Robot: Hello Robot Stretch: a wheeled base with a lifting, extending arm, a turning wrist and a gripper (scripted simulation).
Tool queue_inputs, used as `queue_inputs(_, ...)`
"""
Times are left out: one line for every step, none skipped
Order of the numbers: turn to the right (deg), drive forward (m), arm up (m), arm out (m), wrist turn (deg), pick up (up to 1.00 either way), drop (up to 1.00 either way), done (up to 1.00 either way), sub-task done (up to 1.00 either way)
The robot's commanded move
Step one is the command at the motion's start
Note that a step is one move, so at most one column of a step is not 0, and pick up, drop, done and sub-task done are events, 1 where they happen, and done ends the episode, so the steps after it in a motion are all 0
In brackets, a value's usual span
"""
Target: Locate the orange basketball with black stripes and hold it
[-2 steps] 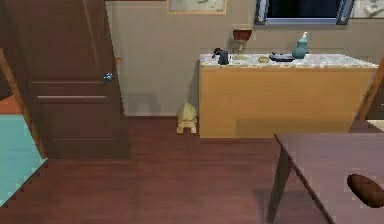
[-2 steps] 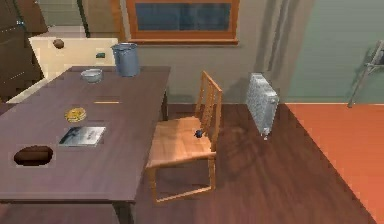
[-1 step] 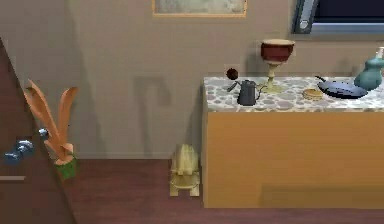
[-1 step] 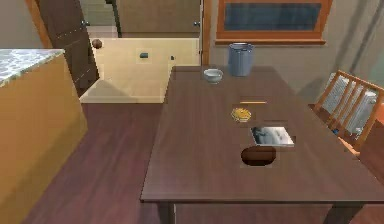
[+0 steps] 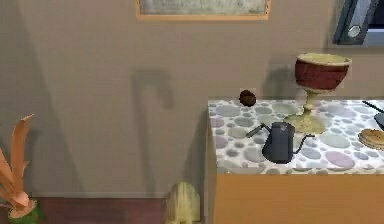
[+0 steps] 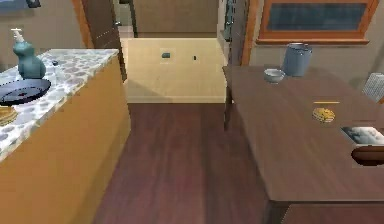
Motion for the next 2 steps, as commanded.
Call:
queue_inputs(45.0, 0.0, 0.0, 0.0, 0.0, 0.0, 0.0, 0.0, 0.0)
queue_inputs(36.0, 0.0, 0.0, 0.0, 0.0, 0.0, 0.0, 0.0, 0.0)
